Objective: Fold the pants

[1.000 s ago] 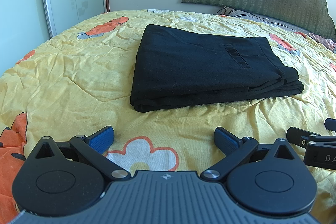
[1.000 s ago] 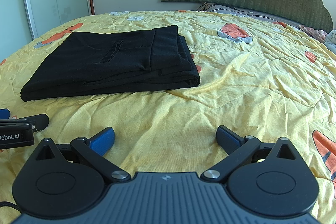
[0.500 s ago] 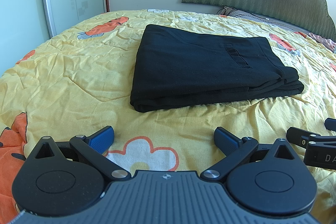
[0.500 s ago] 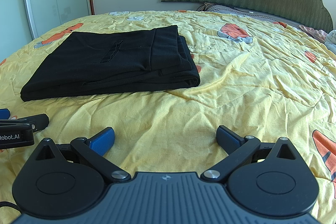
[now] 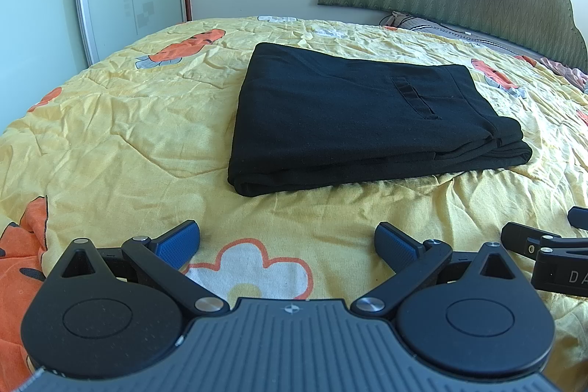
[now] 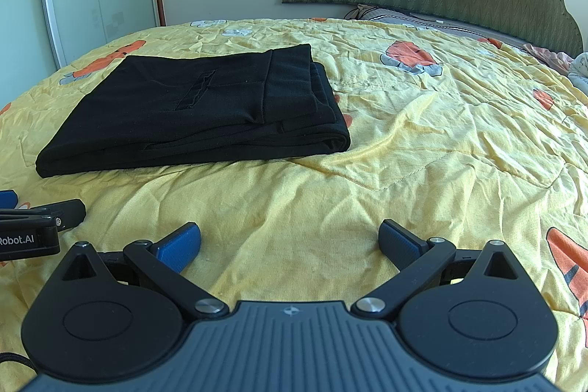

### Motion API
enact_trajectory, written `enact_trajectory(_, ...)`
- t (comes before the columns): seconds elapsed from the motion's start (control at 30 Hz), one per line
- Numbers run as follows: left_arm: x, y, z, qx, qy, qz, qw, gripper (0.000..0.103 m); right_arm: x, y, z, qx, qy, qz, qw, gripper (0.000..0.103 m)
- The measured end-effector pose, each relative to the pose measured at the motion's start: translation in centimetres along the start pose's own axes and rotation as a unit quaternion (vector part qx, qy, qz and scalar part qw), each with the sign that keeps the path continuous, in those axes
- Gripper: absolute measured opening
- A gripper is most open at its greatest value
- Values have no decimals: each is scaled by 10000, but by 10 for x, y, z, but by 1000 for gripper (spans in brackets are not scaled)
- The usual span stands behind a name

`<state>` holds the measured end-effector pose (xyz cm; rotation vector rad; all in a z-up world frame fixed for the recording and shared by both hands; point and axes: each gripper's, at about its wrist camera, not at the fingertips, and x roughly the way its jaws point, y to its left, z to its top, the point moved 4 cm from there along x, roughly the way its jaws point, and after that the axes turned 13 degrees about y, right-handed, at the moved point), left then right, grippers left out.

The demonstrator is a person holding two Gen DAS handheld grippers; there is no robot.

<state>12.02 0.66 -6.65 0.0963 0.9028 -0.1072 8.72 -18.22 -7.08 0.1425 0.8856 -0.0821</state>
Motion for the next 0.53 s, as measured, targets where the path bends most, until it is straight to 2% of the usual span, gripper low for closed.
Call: enact_trajectory(0.53,0,-1,0,2,0,3,10000,103,0,0,0,-1,1,-1,10000,103)
